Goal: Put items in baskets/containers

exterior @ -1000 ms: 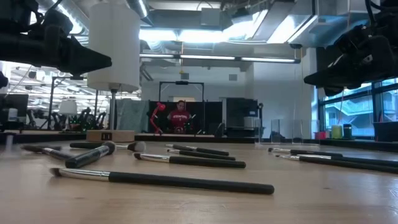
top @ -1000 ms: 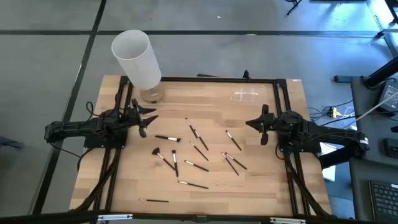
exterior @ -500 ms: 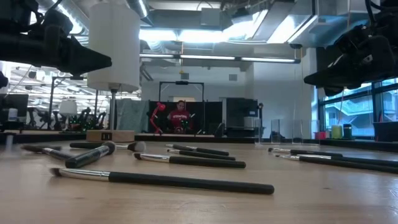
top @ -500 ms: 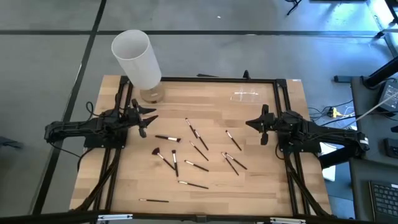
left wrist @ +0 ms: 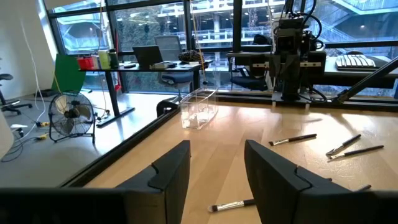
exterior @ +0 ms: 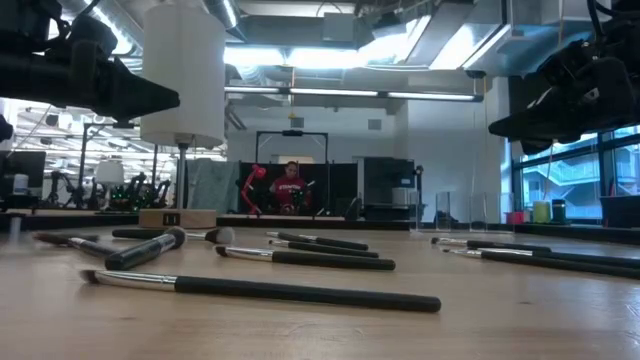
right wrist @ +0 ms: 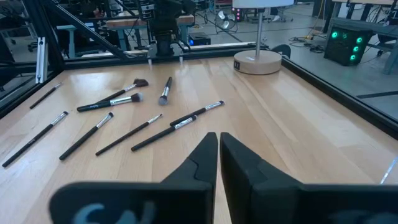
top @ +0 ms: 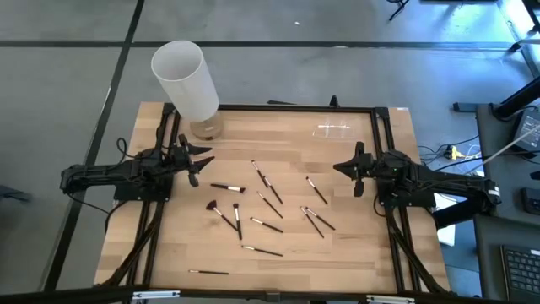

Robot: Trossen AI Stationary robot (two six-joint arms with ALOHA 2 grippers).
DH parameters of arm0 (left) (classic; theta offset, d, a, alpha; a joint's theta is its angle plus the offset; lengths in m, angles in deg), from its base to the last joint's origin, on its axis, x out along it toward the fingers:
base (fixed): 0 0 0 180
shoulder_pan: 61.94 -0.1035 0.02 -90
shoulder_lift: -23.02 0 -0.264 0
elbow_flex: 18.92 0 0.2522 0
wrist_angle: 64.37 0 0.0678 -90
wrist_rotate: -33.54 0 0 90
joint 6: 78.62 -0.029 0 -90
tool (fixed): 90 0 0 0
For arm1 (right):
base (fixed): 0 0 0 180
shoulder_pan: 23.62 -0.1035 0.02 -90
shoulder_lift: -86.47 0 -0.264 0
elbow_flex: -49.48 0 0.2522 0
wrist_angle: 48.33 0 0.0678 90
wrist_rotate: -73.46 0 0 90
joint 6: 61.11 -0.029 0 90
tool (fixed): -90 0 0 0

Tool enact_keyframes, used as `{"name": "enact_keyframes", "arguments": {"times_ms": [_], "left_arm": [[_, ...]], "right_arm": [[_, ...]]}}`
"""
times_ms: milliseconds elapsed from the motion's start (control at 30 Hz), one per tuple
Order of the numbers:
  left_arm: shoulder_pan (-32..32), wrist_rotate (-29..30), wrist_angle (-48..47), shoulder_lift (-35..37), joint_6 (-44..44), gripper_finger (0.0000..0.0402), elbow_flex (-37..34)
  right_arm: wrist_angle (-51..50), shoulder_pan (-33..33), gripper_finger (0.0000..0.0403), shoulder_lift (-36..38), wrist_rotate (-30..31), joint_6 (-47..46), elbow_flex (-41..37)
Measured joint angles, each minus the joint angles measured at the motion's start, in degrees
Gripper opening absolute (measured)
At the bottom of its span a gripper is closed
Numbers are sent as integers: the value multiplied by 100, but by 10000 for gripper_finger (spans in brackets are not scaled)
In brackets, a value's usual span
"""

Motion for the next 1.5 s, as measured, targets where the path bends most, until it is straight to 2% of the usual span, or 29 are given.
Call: {"name": "enact_keyframes", "arguments": {"times_ms": [1133,1233,1300,1400,1500], "left_arm": [[0,-1,1,2,0,148,2],[-2,1,0,0,0,148,0],[0,-1,2,2,0,148,2],[-1,-1,2,1,0,148,2],[-2,65,16,0,0,148,1]], "right_arm": [[15,0,19,-1,35,157,-1],[37,2,19,-1,42,-161,-2],[40,2,19,0,-102,-754,-1],[78,2,19,-1,-438,-2144,0],[153,0,19,-1,-304,-2598,-1]]}}
